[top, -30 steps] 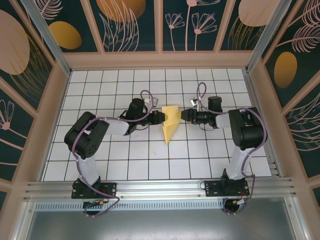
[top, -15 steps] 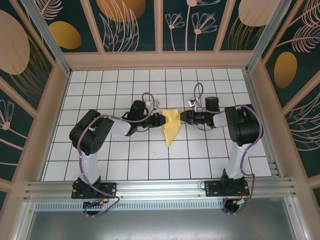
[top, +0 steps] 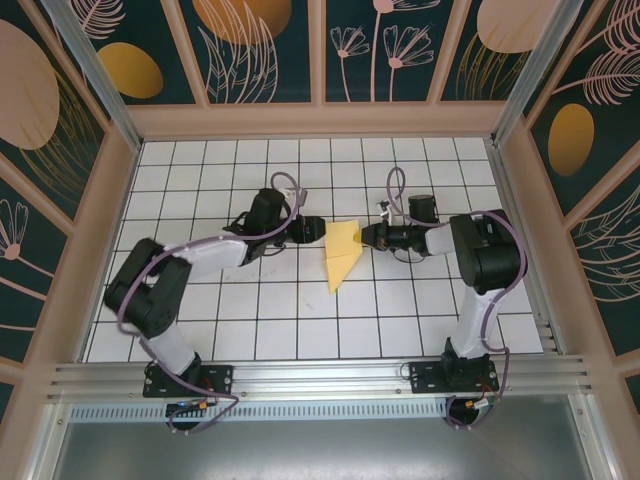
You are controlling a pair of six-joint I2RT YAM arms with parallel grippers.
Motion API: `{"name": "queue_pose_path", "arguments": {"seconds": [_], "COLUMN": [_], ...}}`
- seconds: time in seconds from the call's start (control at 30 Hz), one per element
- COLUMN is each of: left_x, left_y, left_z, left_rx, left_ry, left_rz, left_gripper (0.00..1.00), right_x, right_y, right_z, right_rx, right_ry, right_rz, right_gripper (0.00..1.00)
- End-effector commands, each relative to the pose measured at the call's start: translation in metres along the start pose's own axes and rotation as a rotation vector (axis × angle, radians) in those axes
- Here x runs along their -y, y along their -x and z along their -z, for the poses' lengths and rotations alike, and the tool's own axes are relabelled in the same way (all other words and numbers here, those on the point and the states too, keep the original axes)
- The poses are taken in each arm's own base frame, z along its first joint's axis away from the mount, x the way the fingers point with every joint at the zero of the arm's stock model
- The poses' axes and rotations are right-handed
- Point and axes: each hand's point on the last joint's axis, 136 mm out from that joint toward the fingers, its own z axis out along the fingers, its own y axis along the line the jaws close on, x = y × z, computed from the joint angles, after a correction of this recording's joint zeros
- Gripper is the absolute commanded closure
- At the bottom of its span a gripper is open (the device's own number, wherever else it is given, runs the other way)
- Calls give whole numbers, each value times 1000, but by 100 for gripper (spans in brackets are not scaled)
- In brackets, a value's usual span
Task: Fold a paper plane with a square sheet of paper (fold left side to right side)
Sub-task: Place the paper at the center of the table, then fold the wing for the fifth time at the center of the table.
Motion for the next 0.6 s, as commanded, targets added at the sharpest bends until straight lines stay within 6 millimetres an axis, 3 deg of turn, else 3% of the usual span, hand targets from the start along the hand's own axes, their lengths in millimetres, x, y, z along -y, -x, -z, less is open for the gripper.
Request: {"name": "queue_pose_path", "arguments": {"seconds": [0.0,0.17,0.3,0.37,0.43,0.57], "left_x": [14,46,55,52,61,55], "left_y": [-13,-65,-97,-107,-100,-108], "left_z": [19,13,-5,-14,-22,-38], "left_rx": [-16,-111,-167,-189,-176,-196], "left_ry": [116,168,208,246,256,318], "left_rz": [-146,-232,-268,-286,-302,-341], "left_gripper": [45,46,45,45,44,42], "right_x": [-8,-4,-2,0,0,0], "right_y": [6,8,10,9,9,8], "right_z": [3,3,2,2,1,-1], "right_rx": [11,-10,-13,-21,-26,-32], "right_ry": [-51,-94,-119,-146,-160,-174], "right_rz": [-33,-112,-155,-171,-173,-179], "right_gripper": [100,100,100,100,100,100]}}
